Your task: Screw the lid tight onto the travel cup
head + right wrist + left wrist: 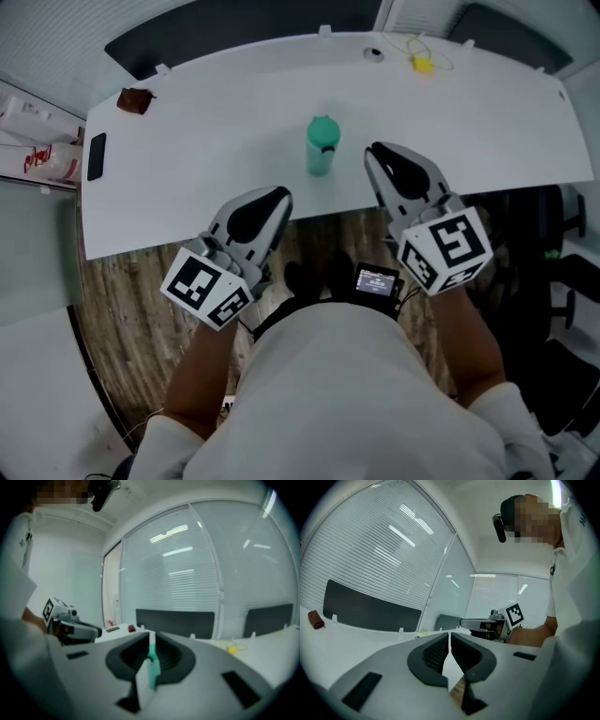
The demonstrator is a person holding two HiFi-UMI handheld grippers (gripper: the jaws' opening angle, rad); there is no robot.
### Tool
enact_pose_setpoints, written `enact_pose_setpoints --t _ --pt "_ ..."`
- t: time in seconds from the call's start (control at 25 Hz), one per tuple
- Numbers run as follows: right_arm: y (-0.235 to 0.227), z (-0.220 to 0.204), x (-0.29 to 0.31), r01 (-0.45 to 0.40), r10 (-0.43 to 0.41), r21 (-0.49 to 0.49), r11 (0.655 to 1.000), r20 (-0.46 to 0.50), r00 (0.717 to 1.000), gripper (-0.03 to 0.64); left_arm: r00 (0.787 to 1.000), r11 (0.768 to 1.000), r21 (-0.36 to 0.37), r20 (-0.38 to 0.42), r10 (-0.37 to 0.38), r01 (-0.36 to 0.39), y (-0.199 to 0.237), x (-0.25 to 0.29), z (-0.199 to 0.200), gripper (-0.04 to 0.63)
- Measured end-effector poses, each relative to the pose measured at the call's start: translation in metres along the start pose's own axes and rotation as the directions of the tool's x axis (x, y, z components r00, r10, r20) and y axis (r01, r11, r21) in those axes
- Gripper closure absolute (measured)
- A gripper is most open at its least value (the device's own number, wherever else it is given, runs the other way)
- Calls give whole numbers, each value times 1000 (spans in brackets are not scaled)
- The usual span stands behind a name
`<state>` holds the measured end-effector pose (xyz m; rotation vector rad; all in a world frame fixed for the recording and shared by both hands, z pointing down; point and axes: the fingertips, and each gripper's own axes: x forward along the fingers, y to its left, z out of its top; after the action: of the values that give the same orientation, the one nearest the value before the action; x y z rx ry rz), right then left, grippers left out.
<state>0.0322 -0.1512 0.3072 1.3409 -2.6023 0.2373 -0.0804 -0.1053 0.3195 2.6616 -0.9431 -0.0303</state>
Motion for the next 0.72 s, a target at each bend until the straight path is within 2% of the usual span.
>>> enact_pose_setpoints --t 0.24,0.72 --pt "17 -17 -21 25 -24 19 1000 -29 999 578 1000 1000 -10 -23 -17 17 -20 -24 -14 561" --pt "36 -56 -55 120 -113 80 990 -93 989 594 997 998 -48 -71 -38 34 -30 -61 -40 561"
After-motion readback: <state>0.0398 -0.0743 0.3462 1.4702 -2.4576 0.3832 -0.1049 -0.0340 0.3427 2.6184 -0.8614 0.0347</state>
